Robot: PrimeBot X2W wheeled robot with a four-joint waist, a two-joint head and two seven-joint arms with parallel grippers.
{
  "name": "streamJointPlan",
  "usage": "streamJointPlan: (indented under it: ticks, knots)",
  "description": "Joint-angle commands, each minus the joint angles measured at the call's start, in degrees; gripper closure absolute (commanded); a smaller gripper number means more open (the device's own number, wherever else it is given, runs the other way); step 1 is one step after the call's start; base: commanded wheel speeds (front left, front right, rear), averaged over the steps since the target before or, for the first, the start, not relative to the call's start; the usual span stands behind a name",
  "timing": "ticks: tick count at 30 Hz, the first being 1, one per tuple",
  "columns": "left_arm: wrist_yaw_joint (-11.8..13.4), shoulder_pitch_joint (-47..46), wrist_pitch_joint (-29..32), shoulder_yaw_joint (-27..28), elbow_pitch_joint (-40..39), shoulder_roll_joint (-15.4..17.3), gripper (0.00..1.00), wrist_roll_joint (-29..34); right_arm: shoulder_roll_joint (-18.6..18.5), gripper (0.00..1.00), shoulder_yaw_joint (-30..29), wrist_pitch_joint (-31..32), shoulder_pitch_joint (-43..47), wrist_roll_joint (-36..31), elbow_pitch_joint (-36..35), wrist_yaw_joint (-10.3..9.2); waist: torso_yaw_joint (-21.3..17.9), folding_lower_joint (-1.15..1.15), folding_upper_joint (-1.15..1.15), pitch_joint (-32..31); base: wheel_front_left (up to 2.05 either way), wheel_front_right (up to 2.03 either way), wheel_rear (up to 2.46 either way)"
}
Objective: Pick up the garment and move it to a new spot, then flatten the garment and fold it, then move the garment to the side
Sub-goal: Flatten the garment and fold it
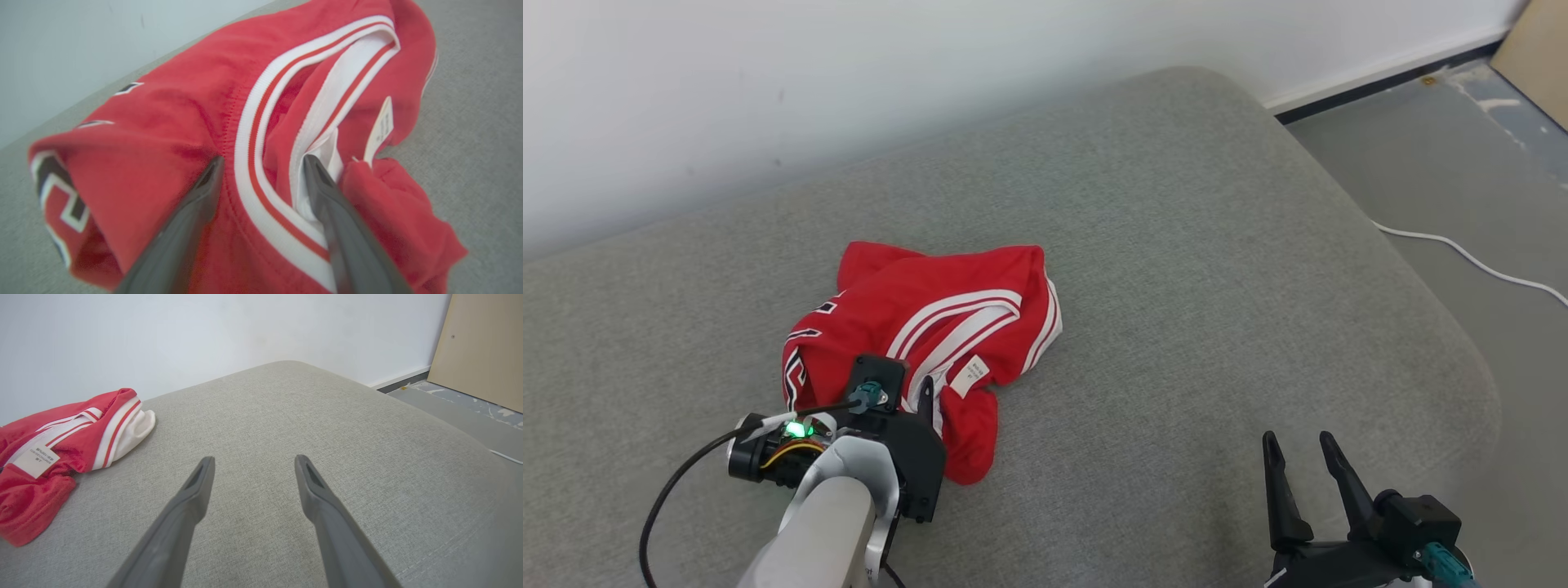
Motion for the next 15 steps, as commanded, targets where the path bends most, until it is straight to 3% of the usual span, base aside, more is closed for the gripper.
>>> streamJointPlan:
  ticks: [1, 2, 3, 10, 15]
  knots:
    - [0.16, 0.46, -0.54, 0.44, 0.31, 0.24, 0.00, -1.05, 0.13, 0.00, -0.01, -0.02, 0.00, 0.00, -0.04, -0.12, 1.23, -0.01, 0.00, -0.49, 0.00, 0.00, 0.00]
    - [0.06, 0.46, -0.83, 0.49, 0.31, 0.20, 0.56, -1.18, 0.14, 0.00, -0.04, -0.03, 0.09, -0.04, 0.03, -0.12, 1.44, -0.01, 0.00, -0.54, 0.00, 0.00, 0.00]
    - [-0.07, 0.42, -1.21, 0.70, 0.25, 0.13, 1.00, -1.49, 0.14, 0.00, -0.04, -0.03, 0.12, -0.04, 0.07, -0.12, 1.60, -0.01, 0.00, -0.57, 0.00, 0.00, 0.00]
    - [-2.23, -2.20, -3.50, 1.32, -0.97, -1.34, 1.00, -4.51, 0.14, 0.00, 0.30, -0.03, -0.46, 0.28, 0.24, -0.12, 1.87, -0.01, 0.00, -0.69, 0.00, 0.00, 0.00]
    - [-5.28, -6.21, -6.92, 0.27, -4.55, -2.79, 1.00, -7.31, 0.13, 0.00, 0.60, -0.03, -0.35, 0.66, 0.50, -0.12, 1.44, -0.01, 0.00, -0.82, 0.00, 0.00, 0.00]
